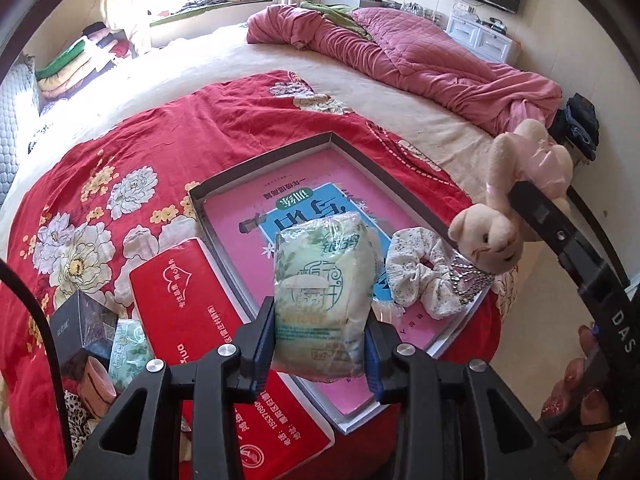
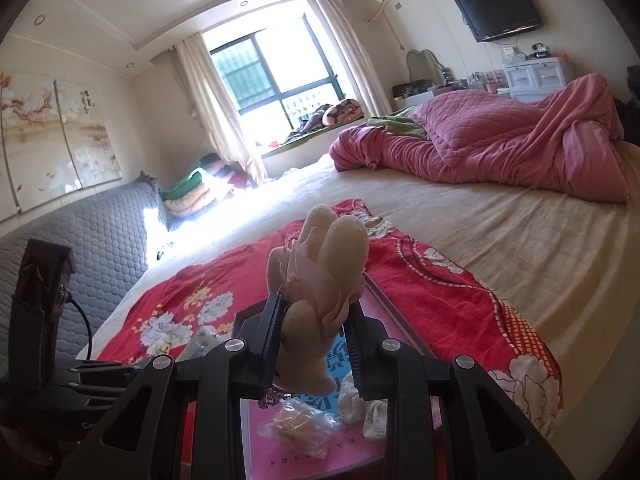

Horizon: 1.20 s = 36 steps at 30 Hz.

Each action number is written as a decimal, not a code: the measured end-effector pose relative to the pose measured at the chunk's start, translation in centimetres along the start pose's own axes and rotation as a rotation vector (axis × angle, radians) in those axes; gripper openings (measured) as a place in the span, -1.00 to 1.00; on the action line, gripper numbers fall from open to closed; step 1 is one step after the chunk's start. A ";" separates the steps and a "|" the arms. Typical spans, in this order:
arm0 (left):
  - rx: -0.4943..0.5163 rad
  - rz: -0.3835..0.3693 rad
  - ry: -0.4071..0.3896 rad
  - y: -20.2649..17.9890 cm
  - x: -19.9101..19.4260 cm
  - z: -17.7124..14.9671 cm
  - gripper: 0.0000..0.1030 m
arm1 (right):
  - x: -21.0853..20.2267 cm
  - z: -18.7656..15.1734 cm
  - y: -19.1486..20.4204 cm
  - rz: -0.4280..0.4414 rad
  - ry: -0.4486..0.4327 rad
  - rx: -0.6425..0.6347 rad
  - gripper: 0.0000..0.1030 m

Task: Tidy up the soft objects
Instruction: 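Carry the bunny in the right tool and wipes pack in the left tool over the pink tray, then lower and open the right tool releasing the bunny while the left tool releases the wipes pack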

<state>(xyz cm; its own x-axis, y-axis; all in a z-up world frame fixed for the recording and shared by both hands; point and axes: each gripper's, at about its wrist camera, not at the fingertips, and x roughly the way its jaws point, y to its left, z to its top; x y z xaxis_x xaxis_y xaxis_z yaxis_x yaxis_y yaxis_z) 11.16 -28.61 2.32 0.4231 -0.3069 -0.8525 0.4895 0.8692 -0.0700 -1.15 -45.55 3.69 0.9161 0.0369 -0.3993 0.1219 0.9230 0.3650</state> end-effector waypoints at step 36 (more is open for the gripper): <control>0.079 0.092 0.230 -2.2 10.0 1.8 -0.26 | 6.3 -4.7 -2.7 -0.070 0.388 0.029 -0.39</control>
<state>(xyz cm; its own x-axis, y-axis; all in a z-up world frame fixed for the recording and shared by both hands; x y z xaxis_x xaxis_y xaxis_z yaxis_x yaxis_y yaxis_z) 15.73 -34.32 -5.12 0.2888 -0.1242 -0.9493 0.5188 0.8536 0.0462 2.54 -46.04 -3.78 0.6936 0.1213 -0.7100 0.1950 0.9173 0.3473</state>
